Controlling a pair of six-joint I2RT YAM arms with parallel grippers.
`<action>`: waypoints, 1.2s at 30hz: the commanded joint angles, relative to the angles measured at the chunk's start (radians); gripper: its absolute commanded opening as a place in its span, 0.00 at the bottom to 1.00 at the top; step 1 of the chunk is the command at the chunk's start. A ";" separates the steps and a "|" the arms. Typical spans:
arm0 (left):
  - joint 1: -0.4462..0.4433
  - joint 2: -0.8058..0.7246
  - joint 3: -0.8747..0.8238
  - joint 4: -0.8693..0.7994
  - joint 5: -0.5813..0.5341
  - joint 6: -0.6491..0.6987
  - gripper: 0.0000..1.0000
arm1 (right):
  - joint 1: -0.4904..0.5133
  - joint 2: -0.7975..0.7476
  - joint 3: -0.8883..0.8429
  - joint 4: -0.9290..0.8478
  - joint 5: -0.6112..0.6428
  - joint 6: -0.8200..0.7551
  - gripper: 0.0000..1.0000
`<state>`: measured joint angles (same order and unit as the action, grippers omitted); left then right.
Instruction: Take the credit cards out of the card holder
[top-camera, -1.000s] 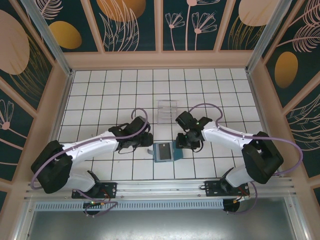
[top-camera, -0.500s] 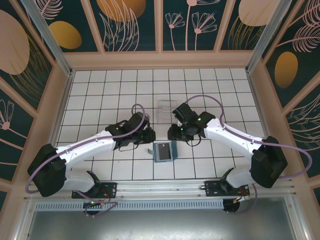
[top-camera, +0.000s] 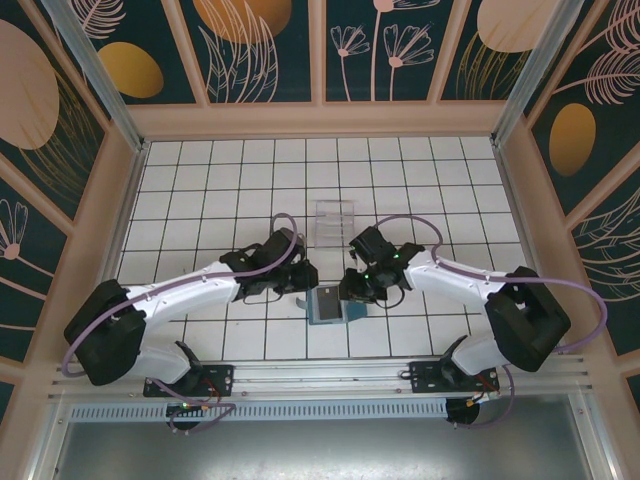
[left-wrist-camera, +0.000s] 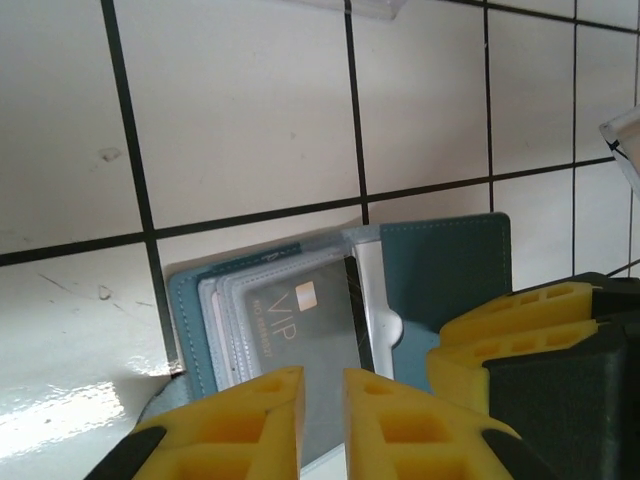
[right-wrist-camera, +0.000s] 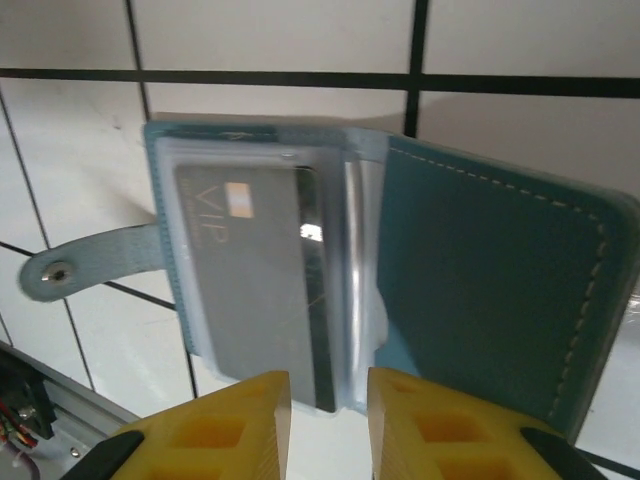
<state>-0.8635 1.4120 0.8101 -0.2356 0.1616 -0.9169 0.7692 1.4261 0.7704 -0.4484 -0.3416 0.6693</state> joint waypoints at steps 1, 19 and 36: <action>-0.021 0.048 0.033 0.004 0.011 -0.034 0.19 | -0.011 0.014 -0.029 0.059 -0.026 0.007 0.26; -0.050 0.124 -0.045 0.103 0.045 -0.046 0.22 | -0.045 0.023 -0.160 0.174 -0.042 0.003 0.31; -0.050 0.155 -0.093 0.147 0.063 -0.022 0.21 | -0.048 0.019 -0.151 0.190 -0.053 0.023 0.42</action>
<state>-0.9112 1.5505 0.7261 -0.0853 0.2283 -0.9485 0.7269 1.4387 0.6254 -0.2558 -0.4015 0.6842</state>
